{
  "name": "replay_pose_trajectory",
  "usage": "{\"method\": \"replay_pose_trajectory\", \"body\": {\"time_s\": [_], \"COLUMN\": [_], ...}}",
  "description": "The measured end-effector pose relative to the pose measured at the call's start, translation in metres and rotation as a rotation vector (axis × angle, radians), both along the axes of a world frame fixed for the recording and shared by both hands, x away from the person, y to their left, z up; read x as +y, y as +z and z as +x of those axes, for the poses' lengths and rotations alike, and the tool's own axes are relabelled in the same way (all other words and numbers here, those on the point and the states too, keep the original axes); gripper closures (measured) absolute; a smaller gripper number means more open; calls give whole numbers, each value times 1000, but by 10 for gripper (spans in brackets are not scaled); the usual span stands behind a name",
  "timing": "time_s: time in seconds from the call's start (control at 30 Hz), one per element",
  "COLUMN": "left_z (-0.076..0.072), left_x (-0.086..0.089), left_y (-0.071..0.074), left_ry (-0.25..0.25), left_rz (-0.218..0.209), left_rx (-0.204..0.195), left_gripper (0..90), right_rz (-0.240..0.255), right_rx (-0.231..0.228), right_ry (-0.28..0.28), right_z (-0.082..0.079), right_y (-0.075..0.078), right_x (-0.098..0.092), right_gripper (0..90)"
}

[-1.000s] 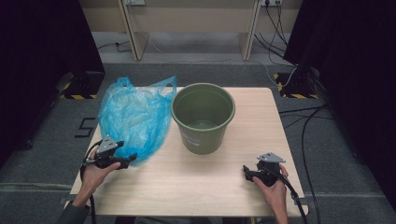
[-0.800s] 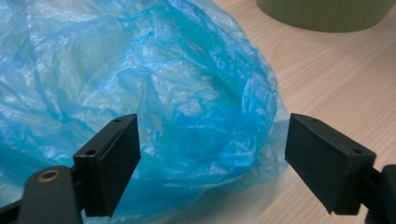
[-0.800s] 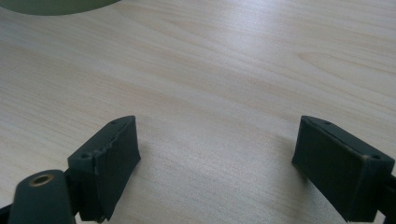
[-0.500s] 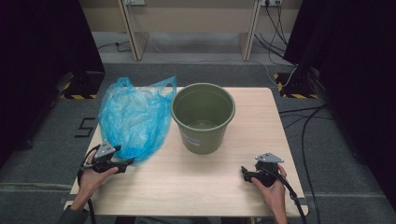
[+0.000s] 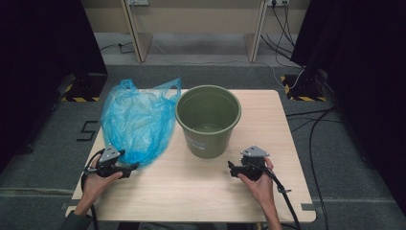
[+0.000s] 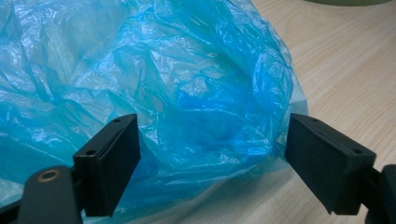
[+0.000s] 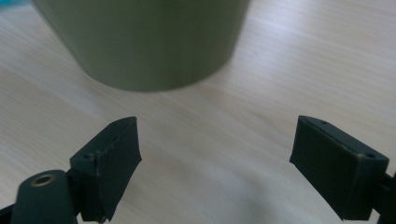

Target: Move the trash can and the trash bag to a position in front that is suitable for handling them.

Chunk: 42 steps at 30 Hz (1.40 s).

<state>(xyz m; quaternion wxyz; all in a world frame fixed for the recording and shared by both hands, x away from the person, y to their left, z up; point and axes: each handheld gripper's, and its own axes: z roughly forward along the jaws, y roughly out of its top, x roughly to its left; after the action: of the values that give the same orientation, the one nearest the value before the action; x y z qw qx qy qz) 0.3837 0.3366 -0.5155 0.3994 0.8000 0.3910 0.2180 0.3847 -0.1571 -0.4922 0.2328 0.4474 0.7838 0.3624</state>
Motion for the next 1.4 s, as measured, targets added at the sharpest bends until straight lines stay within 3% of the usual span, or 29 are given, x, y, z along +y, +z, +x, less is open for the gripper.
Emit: {"method": "replay_pose_trajectory", "body": {"time_s": [0.2, 0.37, 0.5, 0.73, 0.97, 1.07, 1.4], "left_z": [1, 1, 2, 3, 4, 4, 5], "left_x": [-2, -1, -1, -1, -1, -1, -2], "left_y": [-2, -2, -2, -4, -5, -5, -6], "left_ry": [-7, -10, -11, -11, -10, -11, -14], "left_rz": [14, 12, 11, 14, 9, 9, 16], "left_rx": [5, 8, 10, 13, 18, 19, 22], "left_gripper": [177, 177, 177, 178, 178, 178, 178], "right_rz": [-5, 31, 19, 50, 28, 47, 37], "right_rx": [-12, -17, -22, -15, -20, -16, -11], "right_ry": [36, 39, 47, 50, 56, 71, 71], "right_z": [14, 24, 32, 40, 49, 52, 59], "right_y": [5, 9, 13, 12, 13, 13, 12], "right_x": [21, 32, 41, 48, 54, 60, 67], "right_gripper": [156, 157, 148, 149, 148, 149, 144]}}
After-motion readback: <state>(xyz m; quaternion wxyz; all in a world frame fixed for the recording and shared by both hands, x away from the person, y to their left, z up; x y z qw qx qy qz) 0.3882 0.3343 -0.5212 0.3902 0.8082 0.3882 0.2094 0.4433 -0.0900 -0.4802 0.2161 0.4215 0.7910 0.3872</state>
